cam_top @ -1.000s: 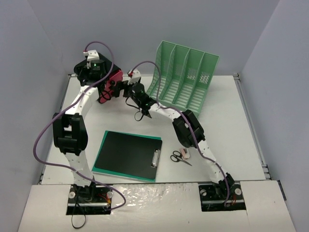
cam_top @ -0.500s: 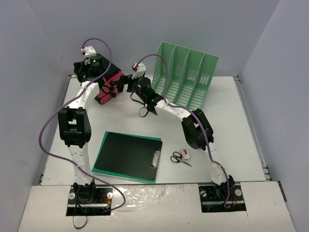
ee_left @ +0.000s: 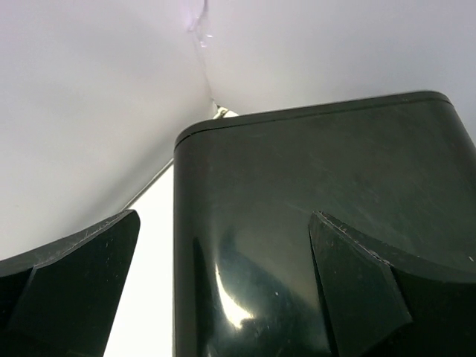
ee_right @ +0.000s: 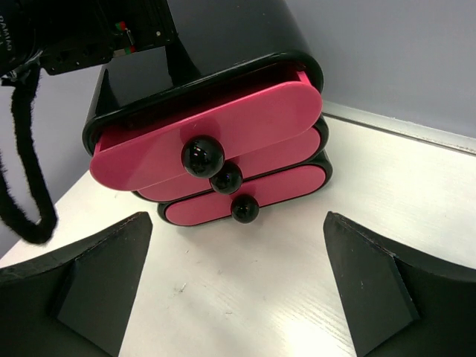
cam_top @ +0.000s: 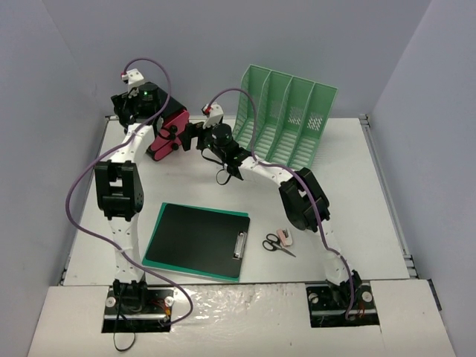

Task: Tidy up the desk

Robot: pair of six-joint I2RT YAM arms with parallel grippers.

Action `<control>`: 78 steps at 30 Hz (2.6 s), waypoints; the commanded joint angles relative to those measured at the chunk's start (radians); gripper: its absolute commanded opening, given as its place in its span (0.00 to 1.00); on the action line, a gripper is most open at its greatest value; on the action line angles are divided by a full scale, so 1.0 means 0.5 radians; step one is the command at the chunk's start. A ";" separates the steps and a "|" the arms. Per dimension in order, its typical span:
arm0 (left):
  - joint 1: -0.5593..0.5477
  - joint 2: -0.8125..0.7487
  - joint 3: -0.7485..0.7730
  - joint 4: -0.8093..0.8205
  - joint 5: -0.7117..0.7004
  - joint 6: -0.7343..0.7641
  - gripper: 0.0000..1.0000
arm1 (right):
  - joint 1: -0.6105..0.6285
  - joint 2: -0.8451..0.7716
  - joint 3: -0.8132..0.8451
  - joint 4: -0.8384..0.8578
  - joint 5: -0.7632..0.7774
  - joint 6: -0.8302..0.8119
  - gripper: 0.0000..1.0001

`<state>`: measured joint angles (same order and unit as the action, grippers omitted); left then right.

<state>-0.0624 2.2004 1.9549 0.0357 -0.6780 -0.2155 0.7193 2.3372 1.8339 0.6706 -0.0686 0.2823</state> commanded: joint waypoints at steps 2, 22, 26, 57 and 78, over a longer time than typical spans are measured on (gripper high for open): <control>0.047 0.041 0.140 -0.126 -0.081 -0.051 0.97 | -0.009 -0.171 0.054 0.122 -0.032 -0.044 0.97; 0.116 0.206 0.320 -0.820 0.315 -0.385 0.96 | -0.009 0.077 0.327 0.058 -0.041 -0.001 0.98; 0.184 0.241 0.394 -1.002 0.441 -0.459 0.95 | -0.009 0.103 0.359 0.061 -0.031 0.013 0.98; 0.260 0.560 0.928 -0.934 0.275 -0.532 0.97 | -0.009 -0.004 0.137 0.009 -0.065 -0.101 0.97; 0.268 0.652 1.004 -0.667 0.154 -0.478 0.97 | 0.004 -0.026 0.081 -0.054 -0.081 -0.157 0.97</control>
<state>0.0568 2.4926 2.4388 -0.1812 -0.5796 -0.5022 0.7197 2.4180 1.8454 0.5970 -0.0952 0.2264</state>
